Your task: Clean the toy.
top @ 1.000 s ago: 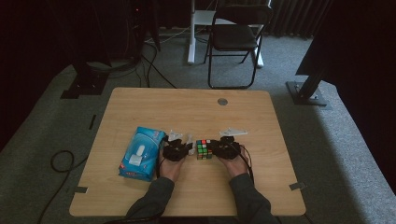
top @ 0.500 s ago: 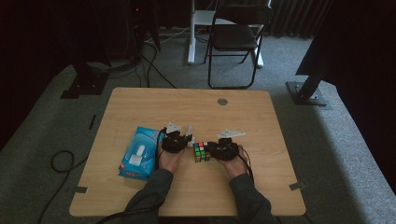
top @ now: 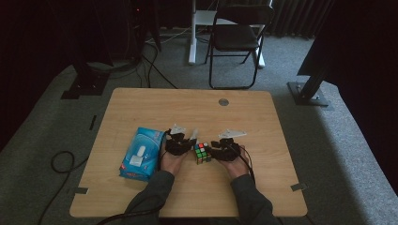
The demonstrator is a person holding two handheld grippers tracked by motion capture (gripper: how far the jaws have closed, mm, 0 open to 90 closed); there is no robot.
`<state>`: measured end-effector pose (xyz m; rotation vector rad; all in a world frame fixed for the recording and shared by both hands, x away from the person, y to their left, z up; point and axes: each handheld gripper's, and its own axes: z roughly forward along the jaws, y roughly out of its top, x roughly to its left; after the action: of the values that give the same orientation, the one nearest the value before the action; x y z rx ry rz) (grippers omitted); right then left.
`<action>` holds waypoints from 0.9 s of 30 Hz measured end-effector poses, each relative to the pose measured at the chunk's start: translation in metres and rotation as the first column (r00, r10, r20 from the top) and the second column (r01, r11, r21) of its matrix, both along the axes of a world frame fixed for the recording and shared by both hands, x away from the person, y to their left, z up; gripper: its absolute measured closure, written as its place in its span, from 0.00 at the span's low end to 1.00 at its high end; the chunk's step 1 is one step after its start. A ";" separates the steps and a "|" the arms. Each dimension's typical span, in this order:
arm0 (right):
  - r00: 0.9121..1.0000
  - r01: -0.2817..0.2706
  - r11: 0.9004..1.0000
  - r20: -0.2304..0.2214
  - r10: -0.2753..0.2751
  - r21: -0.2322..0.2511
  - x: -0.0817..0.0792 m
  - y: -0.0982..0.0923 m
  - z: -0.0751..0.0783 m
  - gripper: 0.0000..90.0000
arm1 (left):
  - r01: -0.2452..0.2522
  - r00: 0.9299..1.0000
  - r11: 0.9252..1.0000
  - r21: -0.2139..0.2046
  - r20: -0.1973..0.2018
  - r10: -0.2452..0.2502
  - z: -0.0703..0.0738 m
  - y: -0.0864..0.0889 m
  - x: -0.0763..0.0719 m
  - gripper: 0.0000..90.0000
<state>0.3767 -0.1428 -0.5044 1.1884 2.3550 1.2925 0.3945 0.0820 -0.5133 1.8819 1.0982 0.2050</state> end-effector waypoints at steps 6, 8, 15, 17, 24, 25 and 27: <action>0.999 0.034 0.999 0.013 -0.034 -0.008 0.000 0.000 0.000 0.60 | -0.016 1.000 1.000 -0.020 -0.015 0.015 -0.002 0.003 -0.011 0.95; 0.998 0.063 0.998 0.018 -0.062 -0.011 0.001 -0.001 0.001 0.62 | -0.016 1.000 0.999 -0.036 -0.025 0.016 -0.005 0.003 -0.020 0.95; 0.995 0.096 0.995 0.035 -0.095 -0.023 0.000 -0.001 0.001 0.65 | -0.018 1.000 0.999 -0.044 -0.025 0.017 -0.008 -0.003 -0.032 0.95; 0.994 0.100 0.995 0.035 -0.099 -0.022 0.001 -0.001 0.001 0.66 | -0.013 1.000 0.999 -0.043 -0.025 0.012 -0.008 -0.005 -0.035 0.95; 0.992 0.118 0.993 0.036 -0.117 -0.019 0.001 -0.001 0.001 0.68 | -0.001 1.000 0.999 -0.045 -0.020 0.000 -0.008 -0.009 -0.041 0.95; 0.992 0.118 0.993 0.037 -0.117 -0.021 0.001 -0.001 0.001 0.68 | -0.007 1.000 0.999 -0.046 -0.020 0.006 -0.008 -0.009 -0.041 0.95; 0.992 0.118 0.993 0.037 -0.118 -0.023 0.000 0.000 0.001 0.68 | -0.021 1.000 0.998 -0.053 -0.019 0.020 -0.009 -0.007 -0.039 0.95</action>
<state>0.3771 -0.1431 -0.5030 1.2656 2.2328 1.2321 0.3555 0.0750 -0.5218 1.8293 1.1251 0.1679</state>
